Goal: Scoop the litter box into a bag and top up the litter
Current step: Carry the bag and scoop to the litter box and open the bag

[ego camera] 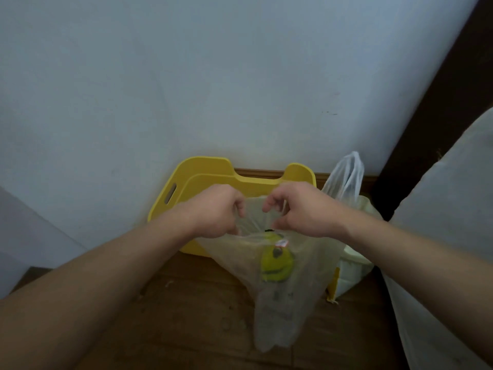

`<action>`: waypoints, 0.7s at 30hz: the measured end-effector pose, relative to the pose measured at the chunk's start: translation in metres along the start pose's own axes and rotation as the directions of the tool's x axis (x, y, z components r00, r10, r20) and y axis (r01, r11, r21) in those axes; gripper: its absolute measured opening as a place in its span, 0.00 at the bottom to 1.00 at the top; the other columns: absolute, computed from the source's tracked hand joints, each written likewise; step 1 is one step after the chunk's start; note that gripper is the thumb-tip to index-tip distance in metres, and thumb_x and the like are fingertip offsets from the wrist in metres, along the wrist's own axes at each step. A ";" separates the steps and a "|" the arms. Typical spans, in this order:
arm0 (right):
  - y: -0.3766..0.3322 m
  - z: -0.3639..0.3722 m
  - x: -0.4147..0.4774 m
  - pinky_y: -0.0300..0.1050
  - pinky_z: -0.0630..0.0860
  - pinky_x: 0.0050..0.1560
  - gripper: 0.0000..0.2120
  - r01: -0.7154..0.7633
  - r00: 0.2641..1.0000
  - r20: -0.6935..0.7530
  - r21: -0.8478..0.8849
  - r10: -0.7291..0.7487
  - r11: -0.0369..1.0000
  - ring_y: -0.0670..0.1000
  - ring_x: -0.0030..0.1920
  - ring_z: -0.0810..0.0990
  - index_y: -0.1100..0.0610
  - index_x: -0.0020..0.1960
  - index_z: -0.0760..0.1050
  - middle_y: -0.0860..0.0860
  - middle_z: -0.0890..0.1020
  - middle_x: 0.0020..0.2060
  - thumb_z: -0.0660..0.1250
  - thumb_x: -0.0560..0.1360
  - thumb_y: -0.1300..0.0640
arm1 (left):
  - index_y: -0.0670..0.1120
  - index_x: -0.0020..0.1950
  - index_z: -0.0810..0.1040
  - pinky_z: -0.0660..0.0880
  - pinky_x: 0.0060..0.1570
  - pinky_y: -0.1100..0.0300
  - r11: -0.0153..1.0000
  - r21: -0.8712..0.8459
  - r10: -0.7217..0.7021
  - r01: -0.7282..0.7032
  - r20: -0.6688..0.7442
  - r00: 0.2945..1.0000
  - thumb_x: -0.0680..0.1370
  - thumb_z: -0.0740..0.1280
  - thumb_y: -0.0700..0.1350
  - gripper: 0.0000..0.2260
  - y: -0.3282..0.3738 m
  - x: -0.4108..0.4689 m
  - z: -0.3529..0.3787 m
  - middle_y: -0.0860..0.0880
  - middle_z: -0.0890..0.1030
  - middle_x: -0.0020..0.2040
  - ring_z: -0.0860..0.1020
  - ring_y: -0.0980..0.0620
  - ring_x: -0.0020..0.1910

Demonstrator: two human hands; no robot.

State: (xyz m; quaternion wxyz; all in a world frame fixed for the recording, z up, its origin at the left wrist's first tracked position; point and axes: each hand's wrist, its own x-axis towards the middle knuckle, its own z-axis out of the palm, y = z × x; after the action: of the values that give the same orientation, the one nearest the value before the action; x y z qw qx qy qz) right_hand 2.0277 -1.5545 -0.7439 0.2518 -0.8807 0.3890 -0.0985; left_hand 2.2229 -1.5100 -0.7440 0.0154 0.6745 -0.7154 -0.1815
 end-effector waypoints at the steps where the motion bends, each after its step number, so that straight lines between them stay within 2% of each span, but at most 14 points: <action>1: 0.002 0.002 -0.001 0.43 0.74 0.47 0.16 -0.001 1.000 0.017 -0.043 0.002 0.999 0.48 0.44 0.77 0.51 0.55 0.82 0.48 0.78 0.44 0.77 0.69 0.59 | 0.53 0.50 0.79 0.64 0.31 0.62 1.000 -0.001 0.011 -0.011 -0.020 1.000 0.68 0.80 0.49 0.15 -0.001 -0.002 0.004 0.56 0.75 0.35 0.73 0.55 0.35; 3: 0.005 0.007 -0.005 0.43 0.72 0.48 0.20 -0.001 0.996 0.086 -0.132 0.012 0.991 0.50 0.48 0.76 0.48 0.61 0.80 0.49 0.75 0.48 0.76 0.70 0.56 | 0.53 0.61 0.79 0.66 0.37 0.63 1.000 0.005 0.019 -0.018 -0.032 0.999 0.68 0.79 0.53 0.23 -0.005 -0.008 0.012 0.56 0.77 0.42 0.75 0.53 0.42; 5: 0.008 0.013 -0.010 0.42 0.71 0.51 0.29 -0.002 0.985 0.167 -0.219 0.040 0.976 0.51 0.54 0.76 0.45 0.70 0.72 0.49 0.72 0.53 0.75 0.70 0.51 | 0.55 0.72 0.72 0.67 0.46 0.62 0.999 0.047 0.028 -0.027 -0.018 0.999 0.67 0.79 0.57 0.35 -0.009 -0.014 0.021 0.52 0.76 0.51 0.76 0.50 0.55; 7: 0.012 0.022 -0.016 0.43 0.71 0.54 0.42 0.004 0.967 0.242 -0.320 0.078 0.947 0.54 0.59 0.75 0.45 0.77 0.59 0.50 0.70 0.60 0.76 0.69 0.45 | 0.59 0.77 0.61 0.70 0.49 0.59 0.996 0.086 0.029 -0.032 0.031 0.999 0.64 0.79 0.61 0.46 -0.012 -0.022 0.029 0.53 0.70 0.51 0.75 0.48 0.56; 10: 0.018 0.036 -0.026 0.47 0.75 0.56 0.56 0.005 0.940 0.314 -0.398 0.130 0.918 0.56 0.61 0.75 0.44 0.79 0.40 0.53 0.64 0.68 0.77 0.66 0.40 | 0.58 0.78 0.51 0.73 0.50 0.56 0.989 0.150 -0.021 0.002 0.123 0.992 0.61 0.78 0.65 0.54 -0.018 -0.032 0.033 0.52 0.68 0.58 0.74 0.47 0.57; 13: 0.024 0.045 -0.035 0.49 0.78 0.55 0.56 0.034 0.930 0.339 -0.459 0.140 0.888 0.57 0.59 0.76 0.46 0.79 0.36 0.56 0.58 0.73 0.75 0.68 0.46 | 0.56 0.78 0.48 0.72 0.47 0.56 0.977 0.215 -0.049 0.009 0.183 0.982 0.58 0.78 0.68 0.58 -0.026 -0.039 0.034 0.51 0.66 0.64 0.74 0.47 0.58; 15: 0.030 0.046 -0.040 0.49 0.78 0.57 0.56 0.039 0.933 0.328 -0.502 0.149 0.864 0.58 0.63 0.74 0.49 0.79 0.35 0.56 0.55 0.75 0.74 0.70 0.49 | 0.56 0.79 0.46 0.72 0.46 0.57 0.969 0.244 -0.081 0.027 0.214 0.974 0.57 0.78 0.69 0.60 -0.033 -0.044 0.033 0.50 0.65 0.65 0.74 0.46 0.58; 17: 0.040 0.047 -0.047 0.49 0.76 0.61 0.58 0.035 0.936 0.313 -0.538 0.162 0.842 0.57 0.67 0.71 0.50 0.79 0.35 0.54 0.53 0.75 0.76 0.67 0.46 | 0.55 0.79 0.45 0.72 0.46 0.57 0.960 0.277 -0.115 0.047 0.235 0.965 0.56 0.77 0.70 0.62 -0.042 -0.049 0.034 0.49 0.65 0.66 0.74 0.47 0.57; 19: 0.047 0.047 -0.052 0.48 0.74 0.64 0.60 0.038 0.938 0.308 -0.542 0.157 0.840 0.56 0.69 0.69 0.49 0.79 0.36 0.51 0.52 0.76 0.78 0.65 0.43 | 0.56 0.79 0.45 0.74 0.46 0.56 0.946 0.321 -0.124 0.039 0.248 0.961 0.55 0.76 0.72 0.62 -0.050 -0.056 0.037 0.50 0.65 0.64 0.73 0.49 0.50; 21: 0.050 0.046 -0.055 0.47 0.74 0.65 0.62 0.047 0.938 0.321 -0.496 0.133 0.867 0.55 0.70 0.69 0.48 0.79 0.35 0.47 0.47 0.76 0.78 0.64 0.42 | 0.57 0.79 0.44 0.73 0.43 0.56 0.944 0.330 -0.098 0.010 0.252 0.963 0.55 0.76 0.72 0.62 -0.055 -0.060 0.041 0.51 0.65 0.62 0.69 0.51 0.46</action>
State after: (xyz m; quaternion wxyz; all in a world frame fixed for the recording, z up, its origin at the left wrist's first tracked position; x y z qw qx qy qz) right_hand 1.9759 -1.5258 -0.8082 0.0835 -0.9099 0.3709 0.1660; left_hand 2.2699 -1.4433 -0.7839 -0.1968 0.6570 -0.7122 -0.1498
